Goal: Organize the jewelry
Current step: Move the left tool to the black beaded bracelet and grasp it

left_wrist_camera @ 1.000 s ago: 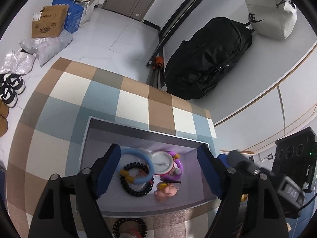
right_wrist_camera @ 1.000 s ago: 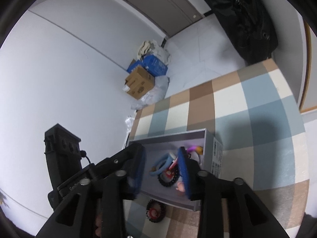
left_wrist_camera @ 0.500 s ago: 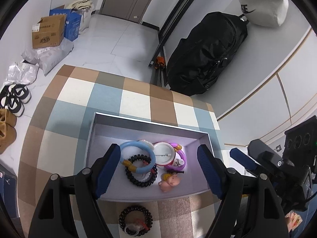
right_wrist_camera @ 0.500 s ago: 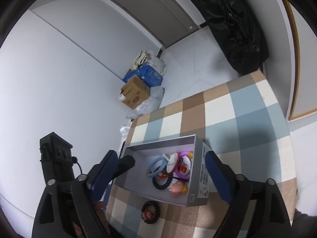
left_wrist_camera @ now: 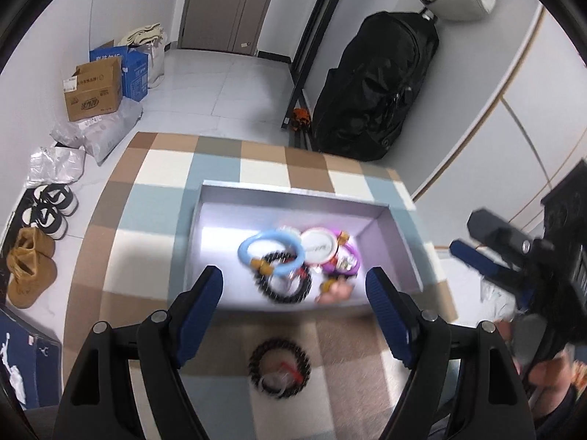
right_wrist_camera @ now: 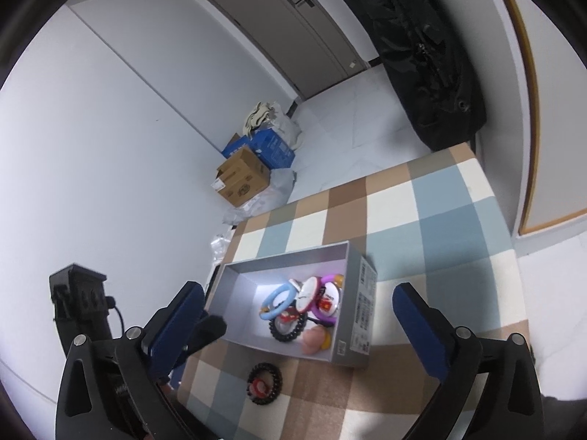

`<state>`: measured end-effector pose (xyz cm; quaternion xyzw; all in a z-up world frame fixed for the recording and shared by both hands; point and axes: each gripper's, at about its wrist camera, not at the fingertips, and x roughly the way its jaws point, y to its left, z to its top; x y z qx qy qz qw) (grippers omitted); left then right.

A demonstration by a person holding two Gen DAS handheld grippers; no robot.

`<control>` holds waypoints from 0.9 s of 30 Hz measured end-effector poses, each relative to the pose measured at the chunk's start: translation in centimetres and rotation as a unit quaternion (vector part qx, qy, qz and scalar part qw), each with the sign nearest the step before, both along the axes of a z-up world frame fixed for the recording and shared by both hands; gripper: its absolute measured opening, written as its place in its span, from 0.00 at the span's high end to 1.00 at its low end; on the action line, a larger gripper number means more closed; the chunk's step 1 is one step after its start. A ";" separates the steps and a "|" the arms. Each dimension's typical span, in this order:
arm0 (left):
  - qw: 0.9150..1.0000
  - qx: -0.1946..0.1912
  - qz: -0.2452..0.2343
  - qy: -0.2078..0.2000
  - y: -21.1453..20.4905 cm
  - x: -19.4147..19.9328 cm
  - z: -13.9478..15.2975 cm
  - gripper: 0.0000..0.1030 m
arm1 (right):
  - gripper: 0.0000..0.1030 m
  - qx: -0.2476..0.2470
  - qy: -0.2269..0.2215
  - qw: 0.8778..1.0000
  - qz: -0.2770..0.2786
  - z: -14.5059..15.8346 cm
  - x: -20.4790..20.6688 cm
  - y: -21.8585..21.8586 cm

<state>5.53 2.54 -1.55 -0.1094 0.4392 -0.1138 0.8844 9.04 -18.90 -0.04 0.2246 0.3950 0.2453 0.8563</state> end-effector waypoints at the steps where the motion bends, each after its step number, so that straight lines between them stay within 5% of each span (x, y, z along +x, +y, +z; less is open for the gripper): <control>1: 1.000 0.004 -0.002 -0.004 0.0 -0.4 -0.1 0.25 | 0.00 -0.003 -0.001 1.000 -0.001 0.0 -0.2 -0.1; 4: 1.000 0.022 -0.012 -0.008 -0.3 -1.5 -0.3 0.19 | 0.00 -0.017 -0.008 1.000 -0.004 -0.1 -1.0 -0.2; 18: 0.995 0.075 -0.062 -0.016 -2.3 -4.4 -1.1 0.19 | 0.00 -0.060 -0.014 0.998 -0.008 -0.6 -3.5 -0.2; 22: 0.994 0.082 -0.067 0.006 -2.4 -4.1 -2.1 0.23 | 0.00 -0.064 -0.013 0.998 -0.012 -0.6 -3.6 -0.4; 27: 0.994 0.080 -0.066 0.031 -2.1 -3.9 -2.7 0.40 | 0.00 -0.074 -0.007 0.997 -0.014 -1.0 -3.8 -0.4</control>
